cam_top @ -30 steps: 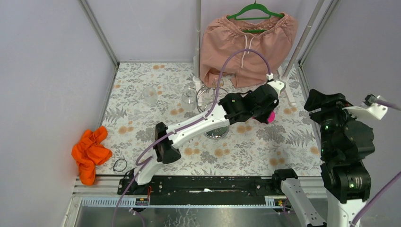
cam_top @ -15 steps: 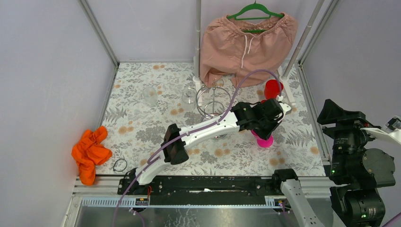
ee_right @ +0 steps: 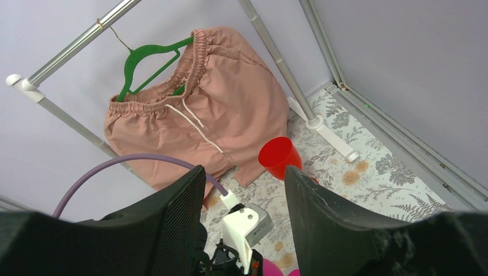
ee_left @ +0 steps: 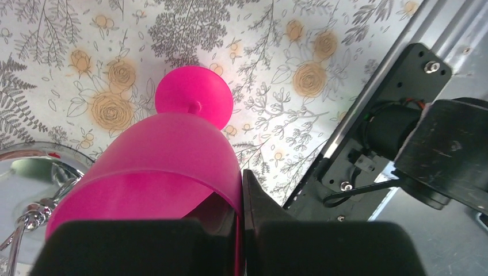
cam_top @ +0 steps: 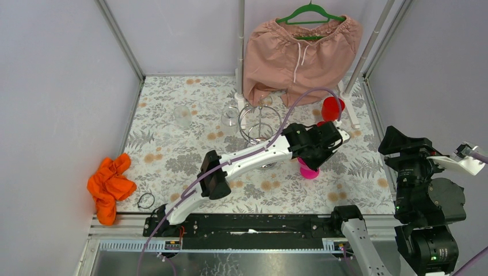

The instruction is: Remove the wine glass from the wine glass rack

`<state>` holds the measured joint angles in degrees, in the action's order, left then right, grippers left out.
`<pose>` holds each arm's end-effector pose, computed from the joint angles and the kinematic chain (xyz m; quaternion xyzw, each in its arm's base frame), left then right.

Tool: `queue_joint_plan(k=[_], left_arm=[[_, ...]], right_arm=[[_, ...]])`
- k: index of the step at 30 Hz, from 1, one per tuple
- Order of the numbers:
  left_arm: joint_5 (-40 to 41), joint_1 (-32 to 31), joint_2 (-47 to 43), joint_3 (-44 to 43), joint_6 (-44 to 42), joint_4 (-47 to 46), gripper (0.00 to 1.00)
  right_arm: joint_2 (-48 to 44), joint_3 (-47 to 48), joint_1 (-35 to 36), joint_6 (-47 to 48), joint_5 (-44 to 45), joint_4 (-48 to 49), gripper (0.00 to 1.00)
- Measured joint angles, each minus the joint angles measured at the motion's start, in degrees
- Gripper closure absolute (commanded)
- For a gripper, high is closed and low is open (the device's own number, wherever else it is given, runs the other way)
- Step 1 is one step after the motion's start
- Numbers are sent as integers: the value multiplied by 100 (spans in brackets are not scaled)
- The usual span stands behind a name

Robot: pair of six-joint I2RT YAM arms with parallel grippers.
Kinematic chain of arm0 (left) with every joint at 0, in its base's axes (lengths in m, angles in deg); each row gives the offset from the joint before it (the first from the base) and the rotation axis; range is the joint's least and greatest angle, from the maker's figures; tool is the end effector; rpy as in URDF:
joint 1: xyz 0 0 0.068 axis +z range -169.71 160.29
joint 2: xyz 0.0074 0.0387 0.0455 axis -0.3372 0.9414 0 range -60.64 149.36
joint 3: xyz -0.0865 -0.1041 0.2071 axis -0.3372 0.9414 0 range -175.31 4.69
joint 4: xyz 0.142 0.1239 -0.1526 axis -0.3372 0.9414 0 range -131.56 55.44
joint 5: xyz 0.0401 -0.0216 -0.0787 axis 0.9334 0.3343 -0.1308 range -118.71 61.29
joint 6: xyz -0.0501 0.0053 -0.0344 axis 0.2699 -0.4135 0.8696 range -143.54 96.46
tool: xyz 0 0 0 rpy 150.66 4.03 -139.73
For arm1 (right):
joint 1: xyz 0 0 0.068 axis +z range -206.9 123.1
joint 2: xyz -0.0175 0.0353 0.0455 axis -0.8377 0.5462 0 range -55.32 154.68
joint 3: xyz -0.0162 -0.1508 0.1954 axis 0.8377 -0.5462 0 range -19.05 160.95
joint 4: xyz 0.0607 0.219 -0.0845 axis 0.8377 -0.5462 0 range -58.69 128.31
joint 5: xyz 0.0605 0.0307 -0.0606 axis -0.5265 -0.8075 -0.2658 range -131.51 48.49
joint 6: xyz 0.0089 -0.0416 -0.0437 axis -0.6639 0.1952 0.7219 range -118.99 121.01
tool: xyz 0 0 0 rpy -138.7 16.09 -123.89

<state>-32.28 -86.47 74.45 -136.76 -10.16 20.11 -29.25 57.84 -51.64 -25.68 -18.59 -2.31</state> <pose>0.1840 -0.4358 0.2674 0.4368 0.8482 -0.2146 0.2088 0.0177 -0.0162 0.4505 0.2667 0.5893 0.0843 0.7579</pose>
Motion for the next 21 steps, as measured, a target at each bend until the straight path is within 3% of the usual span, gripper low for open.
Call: queue_joint_plan(k=[21], left_arm=[[514,0,254,-11,-334,573,100]], right_arm=[[-79,-420,0,-35,-50,120,40]])
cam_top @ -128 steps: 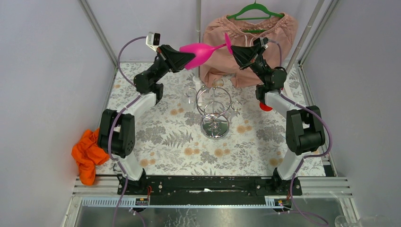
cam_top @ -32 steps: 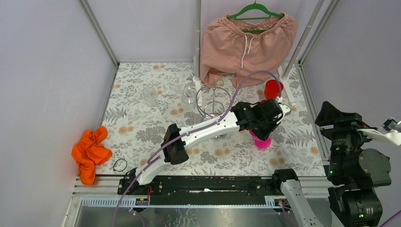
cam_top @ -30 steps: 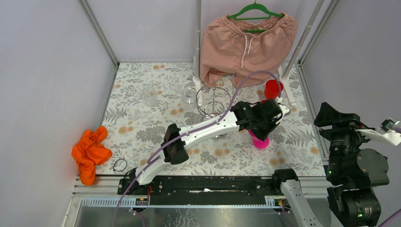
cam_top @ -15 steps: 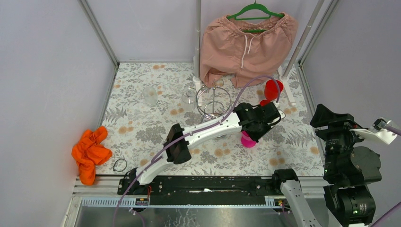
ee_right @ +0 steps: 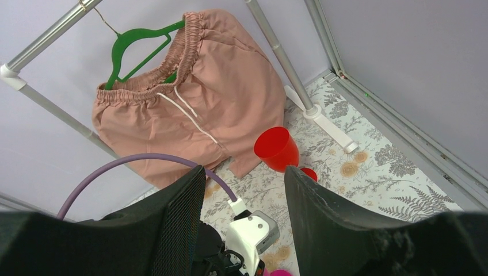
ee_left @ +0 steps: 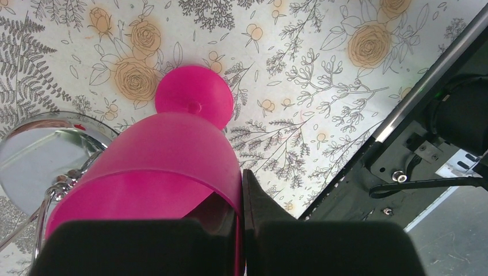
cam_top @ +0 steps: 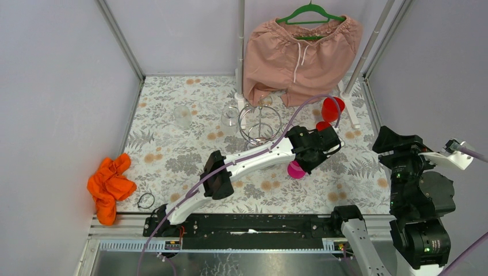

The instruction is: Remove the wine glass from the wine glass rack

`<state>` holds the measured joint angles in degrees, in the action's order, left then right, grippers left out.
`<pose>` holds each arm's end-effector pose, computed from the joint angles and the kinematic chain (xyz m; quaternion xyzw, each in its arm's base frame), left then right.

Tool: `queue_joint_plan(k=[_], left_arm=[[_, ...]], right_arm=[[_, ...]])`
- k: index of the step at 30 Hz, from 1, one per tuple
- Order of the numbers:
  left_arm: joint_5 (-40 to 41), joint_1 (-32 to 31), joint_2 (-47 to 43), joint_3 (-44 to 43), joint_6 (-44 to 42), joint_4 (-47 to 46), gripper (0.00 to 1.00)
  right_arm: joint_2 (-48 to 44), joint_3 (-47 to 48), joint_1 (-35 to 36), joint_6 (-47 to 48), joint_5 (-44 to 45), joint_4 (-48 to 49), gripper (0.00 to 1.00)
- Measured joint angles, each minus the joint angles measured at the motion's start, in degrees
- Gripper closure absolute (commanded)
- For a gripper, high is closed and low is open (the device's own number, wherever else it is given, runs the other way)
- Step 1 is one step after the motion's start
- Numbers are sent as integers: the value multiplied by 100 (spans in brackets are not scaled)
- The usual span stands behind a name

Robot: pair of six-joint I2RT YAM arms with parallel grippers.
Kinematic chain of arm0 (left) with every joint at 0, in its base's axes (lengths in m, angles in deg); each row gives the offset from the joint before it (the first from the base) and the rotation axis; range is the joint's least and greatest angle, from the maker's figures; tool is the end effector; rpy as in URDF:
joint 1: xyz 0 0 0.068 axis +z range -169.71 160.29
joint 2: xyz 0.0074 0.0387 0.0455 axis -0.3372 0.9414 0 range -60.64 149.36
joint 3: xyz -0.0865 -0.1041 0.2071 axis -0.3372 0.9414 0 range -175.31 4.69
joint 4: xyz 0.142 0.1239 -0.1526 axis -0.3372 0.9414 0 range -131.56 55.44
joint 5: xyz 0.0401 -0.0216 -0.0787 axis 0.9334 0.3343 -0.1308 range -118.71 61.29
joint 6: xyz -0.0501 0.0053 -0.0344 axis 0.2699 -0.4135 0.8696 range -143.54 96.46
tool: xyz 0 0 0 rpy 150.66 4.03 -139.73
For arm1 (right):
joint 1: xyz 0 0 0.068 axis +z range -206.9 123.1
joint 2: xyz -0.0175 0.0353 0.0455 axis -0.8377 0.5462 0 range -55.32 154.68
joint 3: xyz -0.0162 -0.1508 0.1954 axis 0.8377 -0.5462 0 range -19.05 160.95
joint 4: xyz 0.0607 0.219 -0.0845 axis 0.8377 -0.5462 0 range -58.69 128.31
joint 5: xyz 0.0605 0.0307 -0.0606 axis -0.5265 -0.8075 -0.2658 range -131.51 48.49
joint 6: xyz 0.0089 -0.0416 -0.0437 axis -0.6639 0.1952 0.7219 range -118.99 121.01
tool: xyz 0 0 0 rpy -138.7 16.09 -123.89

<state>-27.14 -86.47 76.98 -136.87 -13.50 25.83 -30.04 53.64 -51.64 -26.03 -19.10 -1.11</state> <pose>0.1862 -0.4305 0.2419 0.4595 0.8579 -0.1322 0.1881 0.0295 -0.0147 0.4371 0.2657 0.6043 0.0834 0.7465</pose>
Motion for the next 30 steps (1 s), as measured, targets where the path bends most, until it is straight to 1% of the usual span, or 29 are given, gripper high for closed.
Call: queue_joint_plan(k=[1,2,4,5,7,8,10,13,16,22,30], left_arm=[[15,0,0,0,-15,20,100],[37,2,0,0,-22,37,97],[81,2,2,0,-37,61,87],[101,2,2,0,-39,70,79],[144,2,2,0,-68,76,72],[155,2,2,0,-72,79,65],[181,7,7,2,-98,87,57],[219,7,9,2,-109,92,49],[243,13,9,4,-122,94,43],[254,33,9,4,-120,92,36],[247,33,-11,4,-76,83,36]], right_arm=[[0,-17,0,-2,-13,9,39],[-2,-35,0,-7,-48,17,40],[-2,-59,0,-17,-72,39,39],[0,-63,0,-20,-90,46,39],[0,-68,0,-22,-109,61,39],[0,-68,0,-24,-109,72,39],[0,-74,0,-26,-111,107,39],[0,-98,0,-28,-153,125,38],[0,-105,0,-35,-212,144,38],[0,-131,0,-39,-249,160,37],[0,-164,0,-39,-258,164,38]])
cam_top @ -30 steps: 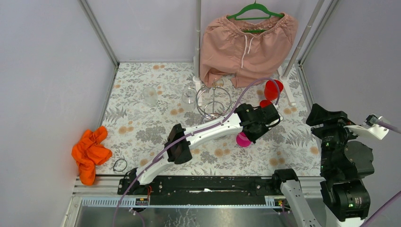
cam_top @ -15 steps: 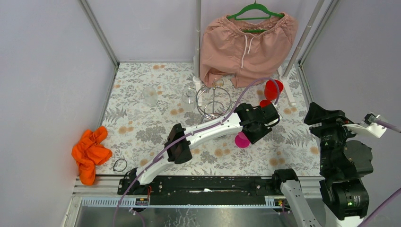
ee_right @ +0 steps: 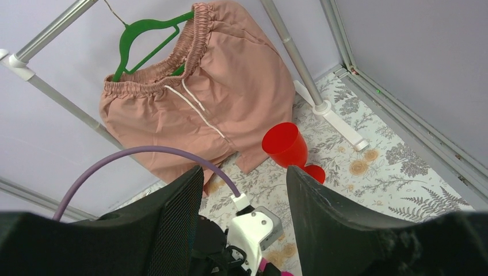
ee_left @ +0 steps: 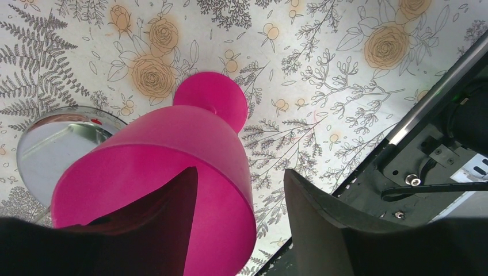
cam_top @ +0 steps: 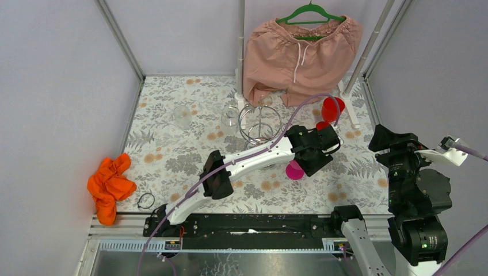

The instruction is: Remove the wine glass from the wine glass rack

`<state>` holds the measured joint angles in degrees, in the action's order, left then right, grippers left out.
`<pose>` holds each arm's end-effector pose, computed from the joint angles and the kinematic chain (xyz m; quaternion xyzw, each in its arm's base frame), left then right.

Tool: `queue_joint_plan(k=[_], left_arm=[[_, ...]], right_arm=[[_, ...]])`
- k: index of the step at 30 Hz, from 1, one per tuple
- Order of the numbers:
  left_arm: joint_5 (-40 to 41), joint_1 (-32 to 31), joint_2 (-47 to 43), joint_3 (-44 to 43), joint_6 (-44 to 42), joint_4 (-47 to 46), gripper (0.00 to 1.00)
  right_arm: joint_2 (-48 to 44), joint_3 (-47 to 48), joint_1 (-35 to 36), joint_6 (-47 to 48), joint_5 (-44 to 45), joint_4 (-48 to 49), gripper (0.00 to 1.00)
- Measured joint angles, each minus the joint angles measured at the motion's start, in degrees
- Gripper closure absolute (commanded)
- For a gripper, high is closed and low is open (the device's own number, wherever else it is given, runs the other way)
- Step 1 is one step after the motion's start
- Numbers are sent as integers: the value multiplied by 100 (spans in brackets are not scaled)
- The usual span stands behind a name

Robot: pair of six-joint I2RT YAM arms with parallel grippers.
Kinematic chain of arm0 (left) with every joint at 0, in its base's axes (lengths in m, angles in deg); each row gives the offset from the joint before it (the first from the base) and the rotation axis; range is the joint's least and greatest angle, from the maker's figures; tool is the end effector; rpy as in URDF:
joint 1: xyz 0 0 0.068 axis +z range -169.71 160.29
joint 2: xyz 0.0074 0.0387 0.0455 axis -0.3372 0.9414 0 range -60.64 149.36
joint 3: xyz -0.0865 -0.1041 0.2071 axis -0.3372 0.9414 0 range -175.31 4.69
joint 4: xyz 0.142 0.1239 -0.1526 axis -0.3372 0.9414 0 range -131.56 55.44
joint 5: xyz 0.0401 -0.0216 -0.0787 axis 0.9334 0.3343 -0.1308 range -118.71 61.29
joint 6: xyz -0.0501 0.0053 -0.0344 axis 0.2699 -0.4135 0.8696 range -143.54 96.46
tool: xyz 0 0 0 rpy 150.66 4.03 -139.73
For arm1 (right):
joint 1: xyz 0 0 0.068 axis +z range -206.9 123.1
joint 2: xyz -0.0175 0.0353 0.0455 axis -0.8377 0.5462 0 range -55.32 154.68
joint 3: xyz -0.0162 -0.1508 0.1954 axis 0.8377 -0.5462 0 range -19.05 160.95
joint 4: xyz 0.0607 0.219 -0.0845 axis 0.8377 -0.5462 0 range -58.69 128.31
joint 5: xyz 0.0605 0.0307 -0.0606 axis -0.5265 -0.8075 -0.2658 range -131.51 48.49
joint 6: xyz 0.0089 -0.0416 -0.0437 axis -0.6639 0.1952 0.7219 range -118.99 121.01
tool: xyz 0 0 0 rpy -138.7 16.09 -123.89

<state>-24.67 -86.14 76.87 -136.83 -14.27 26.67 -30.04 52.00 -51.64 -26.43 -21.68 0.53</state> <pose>0.1897 -0.4269 0.2419 0.4591 0.8593 -0.1097 0.1970 0.0359 -0.0122 0.4341 0.2519 0.6092 0.1008 0.7451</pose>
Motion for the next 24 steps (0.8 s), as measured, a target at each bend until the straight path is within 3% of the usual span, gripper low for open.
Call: queue_joint_plan(k=[17,24], left_arm=[[-264,0,-1357,-2,269,-225,36],[-632,79,-2302,278,605,-905,38]], right_arm=[[0,-107,0,-142,-184,125,38],[2,-120,0,-243,-350,127,38]])
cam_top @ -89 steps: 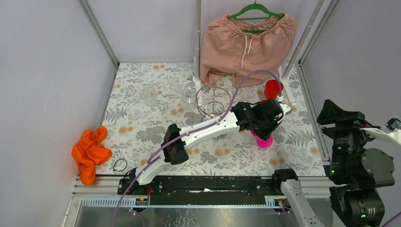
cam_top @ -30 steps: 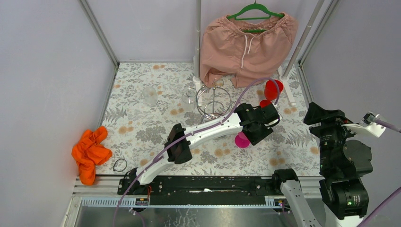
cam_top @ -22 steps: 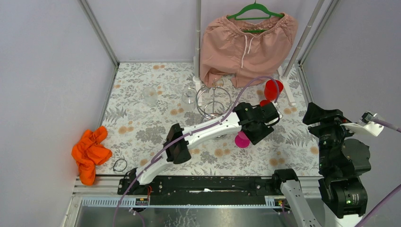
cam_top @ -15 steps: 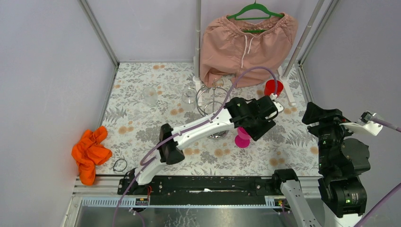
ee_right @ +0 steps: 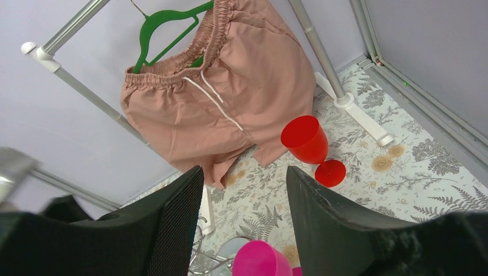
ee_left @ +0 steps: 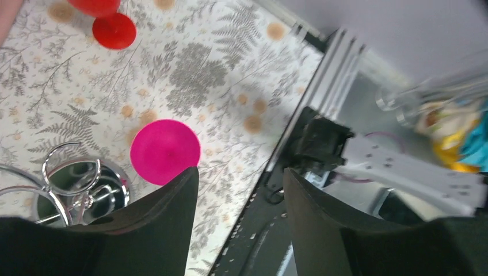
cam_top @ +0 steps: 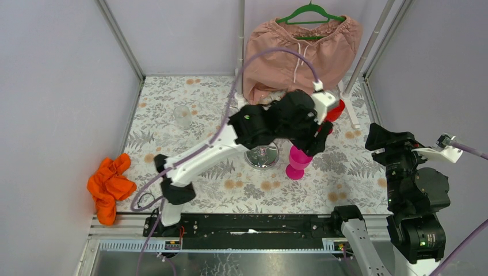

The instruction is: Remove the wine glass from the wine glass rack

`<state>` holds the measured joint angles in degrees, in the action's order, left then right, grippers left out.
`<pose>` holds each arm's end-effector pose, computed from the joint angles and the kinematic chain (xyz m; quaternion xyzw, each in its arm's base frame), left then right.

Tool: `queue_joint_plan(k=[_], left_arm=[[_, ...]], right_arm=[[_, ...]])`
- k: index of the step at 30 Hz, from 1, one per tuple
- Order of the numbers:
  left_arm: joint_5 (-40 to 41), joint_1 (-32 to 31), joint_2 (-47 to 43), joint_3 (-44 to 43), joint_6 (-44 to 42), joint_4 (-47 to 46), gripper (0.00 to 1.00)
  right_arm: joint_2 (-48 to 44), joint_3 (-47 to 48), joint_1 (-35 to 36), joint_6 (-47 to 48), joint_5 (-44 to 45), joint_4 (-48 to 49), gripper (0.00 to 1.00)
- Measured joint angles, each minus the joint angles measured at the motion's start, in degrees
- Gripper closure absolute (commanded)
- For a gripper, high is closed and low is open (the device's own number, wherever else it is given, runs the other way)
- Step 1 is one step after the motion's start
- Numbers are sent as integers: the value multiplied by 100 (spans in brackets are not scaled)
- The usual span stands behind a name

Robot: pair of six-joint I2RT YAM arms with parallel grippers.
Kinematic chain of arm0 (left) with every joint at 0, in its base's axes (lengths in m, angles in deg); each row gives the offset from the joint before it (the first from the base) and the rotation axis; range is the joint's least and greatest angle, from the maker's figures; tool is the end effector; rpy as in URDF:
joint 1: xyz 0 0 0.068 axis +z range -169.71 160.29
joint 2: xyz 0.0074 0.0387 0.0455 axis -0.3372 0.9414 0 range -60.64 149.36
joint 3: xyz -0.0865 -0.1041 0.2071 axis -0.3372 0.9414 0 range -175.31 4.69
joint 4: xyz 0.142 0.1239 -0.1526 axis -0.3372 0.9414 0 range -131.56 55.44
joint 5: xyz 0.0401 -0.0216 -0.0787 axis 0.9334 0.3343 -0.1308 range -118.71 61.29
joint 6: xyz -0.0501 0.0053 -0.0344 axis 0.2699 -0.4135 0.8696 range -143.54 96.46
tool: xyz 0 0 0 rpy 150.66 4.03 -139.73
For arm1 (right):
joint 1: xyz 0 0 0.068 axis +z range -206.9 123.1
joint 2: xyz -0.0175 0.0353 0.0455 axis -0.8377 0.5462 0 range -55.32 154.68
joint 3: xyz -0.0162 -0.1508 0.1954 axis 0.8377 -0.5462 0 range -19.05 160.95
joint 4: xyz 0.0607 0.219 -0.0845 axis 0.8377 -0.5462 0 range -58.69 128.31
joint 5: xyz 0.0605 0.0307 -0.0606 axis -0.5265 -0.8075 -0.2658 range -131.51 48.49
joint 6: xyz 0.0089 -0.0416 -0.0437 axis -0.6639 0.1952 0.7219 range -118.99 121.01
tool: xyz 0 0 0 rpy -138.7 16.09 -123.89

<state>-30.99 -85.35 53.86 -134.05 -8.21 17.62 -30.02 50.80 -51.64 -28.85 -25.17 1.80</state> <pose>0.1620 -0.3623 0.4081 0.3852 0.7986 -0.3135 0.3399 0.0408 -0.0091 0.4319 0.2432 0.6114 0.1366 0.7406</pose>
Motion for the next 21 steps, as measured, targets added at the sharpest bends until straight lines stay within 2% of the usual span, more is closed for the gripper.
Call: queue_joint_plan(k=[4,8,11,17,21], left_arm=[[-673,501,-938,916,640,-872,41],[-1598,1694,-2031,2411,1674,-2452,41],[-1963,2509,-2446,3027,2382,-3200,41],[-2280,3534,-2935,3569,3303,-3901,42],[-2564,4505,-3386,4144,3836,-4214,44]], right_arm=[[0,0,0,-2,-92,2,38],[4,0,0,2,-140,2,38],[33,-2,0,4,-240,9,38],[149,-52,0,7,-409,153,38],[284,-173,0,7,-538,306,38]])
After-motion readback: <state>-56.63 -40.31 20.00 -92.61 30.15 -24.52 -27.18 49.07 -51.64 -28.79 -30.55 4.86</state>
